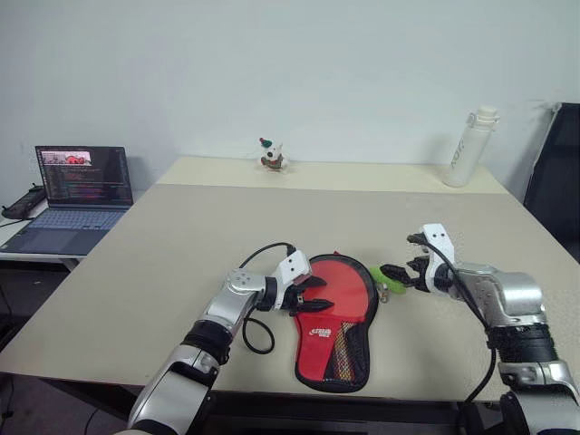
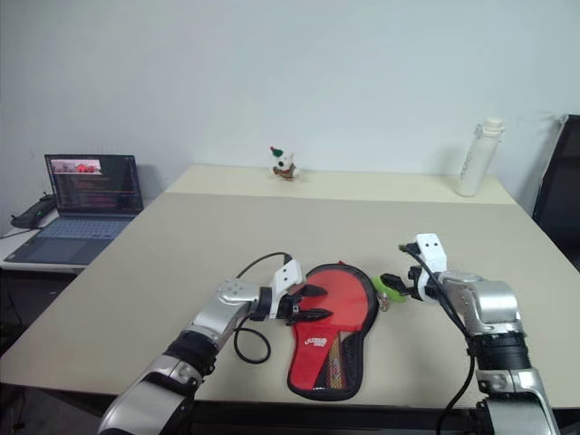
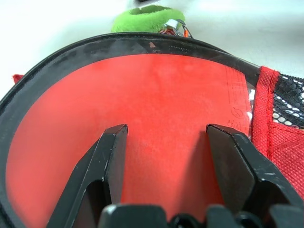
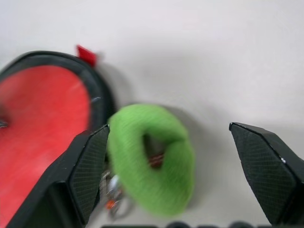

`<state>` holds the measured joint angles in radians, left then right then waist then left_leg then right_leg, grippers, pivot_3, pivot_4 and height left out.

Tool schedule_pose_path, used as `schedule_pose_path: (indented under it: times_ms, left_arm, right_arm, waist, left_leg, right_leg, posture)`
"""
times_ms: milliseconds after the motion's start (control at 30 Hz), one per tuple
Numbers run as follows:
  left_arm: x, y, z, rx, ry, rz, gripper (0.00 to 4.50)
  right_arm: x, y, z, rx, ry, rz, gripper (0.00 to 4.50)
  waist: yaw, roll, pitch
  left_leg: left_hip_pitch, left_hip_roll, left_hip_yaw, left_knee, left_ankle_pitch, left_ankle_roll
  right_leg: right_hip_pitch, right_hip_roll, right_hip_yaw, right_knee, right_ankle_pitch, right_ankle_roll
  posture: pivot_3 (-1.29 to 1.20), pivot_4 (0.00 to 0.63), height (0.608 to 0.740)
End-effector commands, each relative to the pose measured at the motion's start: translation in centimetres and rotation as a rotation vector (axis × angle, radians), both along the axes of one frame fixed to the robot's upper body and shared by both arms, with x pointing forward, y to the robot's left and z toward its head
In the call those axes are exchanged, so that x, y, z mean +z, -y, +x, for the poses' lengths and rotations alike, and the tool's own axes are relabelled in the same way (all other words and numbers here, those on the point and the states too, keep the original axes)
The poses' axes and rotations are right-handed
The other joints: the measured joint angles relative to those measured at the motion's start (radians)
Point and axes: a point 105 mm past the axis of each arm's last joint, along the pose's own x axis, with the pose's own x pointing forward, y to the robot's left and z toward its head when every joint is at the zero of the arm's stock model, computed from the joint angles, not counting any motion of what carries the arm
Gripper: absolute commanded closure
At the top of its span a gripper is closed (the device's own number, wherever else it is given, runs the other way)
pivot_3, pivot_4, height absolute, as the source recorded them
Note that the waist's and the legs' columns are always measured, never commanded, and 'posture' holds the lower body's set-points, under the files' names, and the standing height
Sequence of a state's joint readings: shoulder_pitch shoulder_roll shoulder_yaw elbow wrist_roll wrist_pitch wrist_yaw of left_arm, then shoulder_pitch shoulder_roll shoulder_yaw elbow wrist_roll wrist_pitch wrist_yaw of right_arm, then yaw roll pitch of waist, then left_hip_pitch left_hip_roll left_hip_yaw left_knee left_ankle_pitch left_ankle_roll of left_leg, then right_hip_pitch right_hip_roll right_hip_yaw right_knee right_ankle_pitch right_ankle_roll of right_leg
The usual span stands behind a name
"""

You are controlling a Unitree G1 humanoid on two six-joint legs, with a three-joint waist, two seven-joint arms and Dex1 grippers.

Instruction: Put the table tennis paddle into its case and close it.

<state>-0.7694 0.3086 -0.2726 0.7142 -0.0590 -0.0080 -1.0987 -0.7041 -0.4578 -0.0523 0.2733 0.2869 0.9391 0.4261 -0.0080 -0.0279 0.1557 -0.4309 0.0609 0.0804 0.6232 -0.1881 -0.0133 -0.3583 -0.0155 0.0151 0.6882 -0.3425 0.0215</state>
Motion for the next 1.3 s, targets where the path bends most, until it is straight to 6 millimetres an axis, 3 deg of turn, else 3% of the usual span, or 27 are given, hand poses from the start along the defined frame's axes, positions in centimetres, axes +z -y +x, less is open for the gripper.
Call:
schedule_pose_path:
  times_ms: [33, 133, 333, 467, 633, 767, 1100, 1133, 1300]
  left_arm:
    - [-4.6, -1.4, -1.2, 0.035, -0.114, 0.146, 1.64]
    - [-4.6, -1.5, -1.2, 0.038, -0.113, 0.147, 1.64]
    - [-4.3, -1.4, -1.1, 0.036, -0.105, 0.148, 1.64]
    - [-4.0, -1.1, -1.0, 0.021, -0.092, 0.149, 1.64]
    - [-3.9, -0.6, -1.0, -0.008, -0.081, 0.166, 1.64]
    - [-4.1, 0.3, -1.0, -0.042, -0.078, 0.179, 1.64]
    - [-5.0, 1.5, -2.3, -0.180, -0.147, 0.193, 1.64]
    - [-5.0, 1.7, -2.5, -0.200, -0.160, 0.186, 1.64]
    - [-4.9, 2.3, -3.8, -0.288, -0.211, 0.141, 1.64]
  right_arm:
    - [1.0, 0.5, 1.5, -0.013, 0.067, -0.040, 0.03]
    - [0.4, 0.5, 1.6, 0.013, 0.045, -0.053, 0.03]
    - [-0.7, -0.9, -0.3, 0.189, -0.042, -0.058, 0.03]
    - [-1.0, -0.5, -1.2, 0.236, -0.066, -0.085, 0.03]
    - [-1.1, -0.1, -0.9, 0.224, -0.048, -0.125, 0.03]
    - [-1.7, -0.5, -0.8, 0.238, -0.034, -0.189, 0.89]
    - [-1.1, 0.3, -0.7, 0.214, 0.001, -0.254, 4.29]
    - [-0.7, 0.7, -0.7, 0.200, 0.011, -0.261, 4.46]
    - [0.7, 2.9, -1.4, 0.160, 0.029, -0.294, 4.46]
  waist:
    - [0.000, 0.000, 0.000]
    - [0.000, 0.000, 0.000]
    - [0.000, 0.000, 0.000]
    - [-0.001, 0.001, 0.000]
    - [-0.001, 0.001, 0.000]
    - [0.000, 0.001, 0.000]
    - [0.004, 0.000, 0.000]
    - [0.004, 0.000, 0.000]
    - [0.006, 0.001, 0.000]
  left_leg:
    - [0.000, 0.000, 0.000, 0.000, 0.000, 0.000]
    - [0.000, 0.000, 0.000, 0.000, 0.000, 0.000]
    - [0.000, 0.000, 0.000, 0.000, 0.000, 0.000]
    - [0.000, 0.000, 0.000, 0.000, 0.000, 0.000]
    - [0.000, 0.000, 0.000, 0.000, 0.000, 0.000]
    - [0.000, 0.000, 0.000, 0.000, 0.000, 0.000]
    - [0.000, -0.001, 0.000, 0.000, -0.002, 0.002]
    - [0.000, -0.001, 0.000, 0.000, -0.003, 0.003]
    - [0.000, -0.002, 0.001, 0.000, -0.005, 0.003]
  right_leg:
    - [0.000, 0.000, 0.000, 0.000, 0.000, 0.000]
    - [0.000, 0.000, 0.000, 0.000, 0.001, -0.001]
    - [0.000, 0.000, 0.000, 0.000, 0.002, -0.003]
    - [0.000, -0.001, 0.000, -0.001, 0.002, -0.004]
    - [0.000, -0.001, 0.000, -0.001, 0.002, -0.004]
    - [0.000, -0.001, 0.000, -0.002, 0.002, -0.004]
    - [0.003, -0.001, 0.000, -0.007, 0.003, -0.002]
    - [0.003, -0.001, 0.000, -0.007, 0.003, -0.002]
    - [0.003, -0.003, 0.000, -0.008, 0.003, -0.002]
  posture:
    - [0.00, 0.150, 0.740]
    - [0.00, 0.150, 0.740]
    - [0.00, 0.150, 0.740]
    - [0.00, 0.150, 0.740]
    - [0.00, 0.150, 0.740]
    - [0.00, 0.150, 0.740]
    - [0.00, 0.150, 0.740]
    - [0.00, 0.150, 0.740]
    - [0.00, 0.150, 0.740]
